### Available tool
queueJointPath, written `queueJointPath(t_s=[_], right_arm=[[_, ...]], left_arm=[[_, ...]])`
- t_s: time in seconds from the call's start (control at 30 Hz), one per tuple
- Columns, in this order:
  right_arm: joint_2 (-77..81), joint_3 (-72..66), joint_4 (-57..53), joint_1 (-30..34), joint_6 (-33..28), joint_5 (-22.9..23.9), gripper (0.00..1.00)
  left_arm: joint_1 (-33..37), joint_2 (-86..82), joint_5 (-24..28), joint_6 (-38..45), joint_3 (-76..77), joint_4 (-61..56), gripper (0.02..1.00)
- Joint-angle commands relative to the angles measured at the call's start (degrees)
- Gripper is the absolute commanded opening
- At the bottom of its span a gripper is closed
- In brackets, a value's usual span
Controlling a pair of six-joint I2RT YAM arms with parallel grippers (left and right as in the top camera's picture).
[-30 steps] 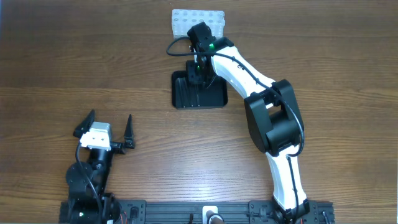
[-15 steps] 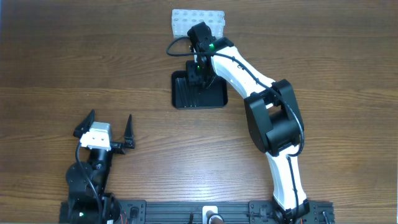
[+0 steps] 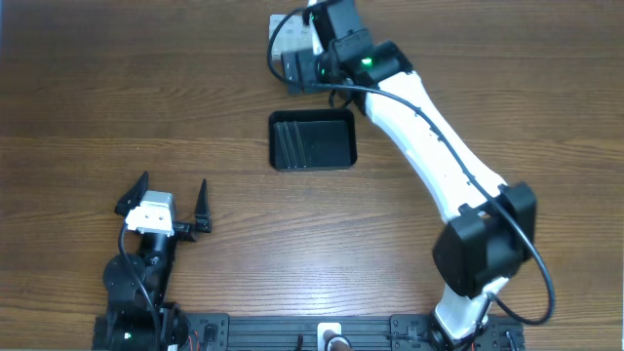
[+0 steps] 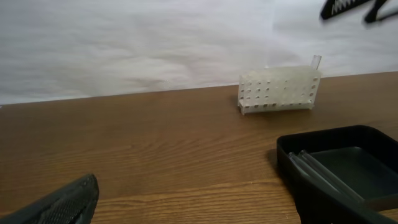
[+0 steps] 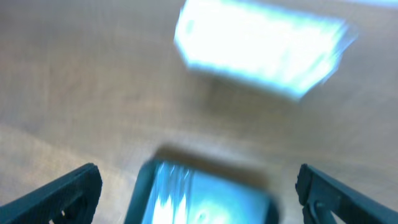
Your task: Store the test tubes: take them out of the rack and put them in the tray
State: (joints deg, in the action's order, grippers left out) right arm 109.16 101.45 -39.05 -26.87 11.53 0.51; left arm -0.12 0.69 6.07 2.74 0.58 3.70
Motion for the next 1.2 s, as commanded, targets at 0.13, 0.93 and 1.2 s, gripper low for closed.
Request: queueJointPath(t_s=[0.13,0.93,1.2], right_arm=[[4.85,-0.04,12.44,5.35,-3.5,8.39,0.993],[20.83,-0.04,29.42,8.22,1.31,11.41,0.695],[20.83,-0.04,30.12,8.2,1.29,11.41,0.417]], left_arm=[[0.39,-0.35,0.94,-0.61,-0.24,0.2,1.0],[0.39,-0.35,0.94,-0.61,-0.24,0.2,1.0],[0.39,-0.35,0.94,-0.61,-0.24,0.2,1.0]])
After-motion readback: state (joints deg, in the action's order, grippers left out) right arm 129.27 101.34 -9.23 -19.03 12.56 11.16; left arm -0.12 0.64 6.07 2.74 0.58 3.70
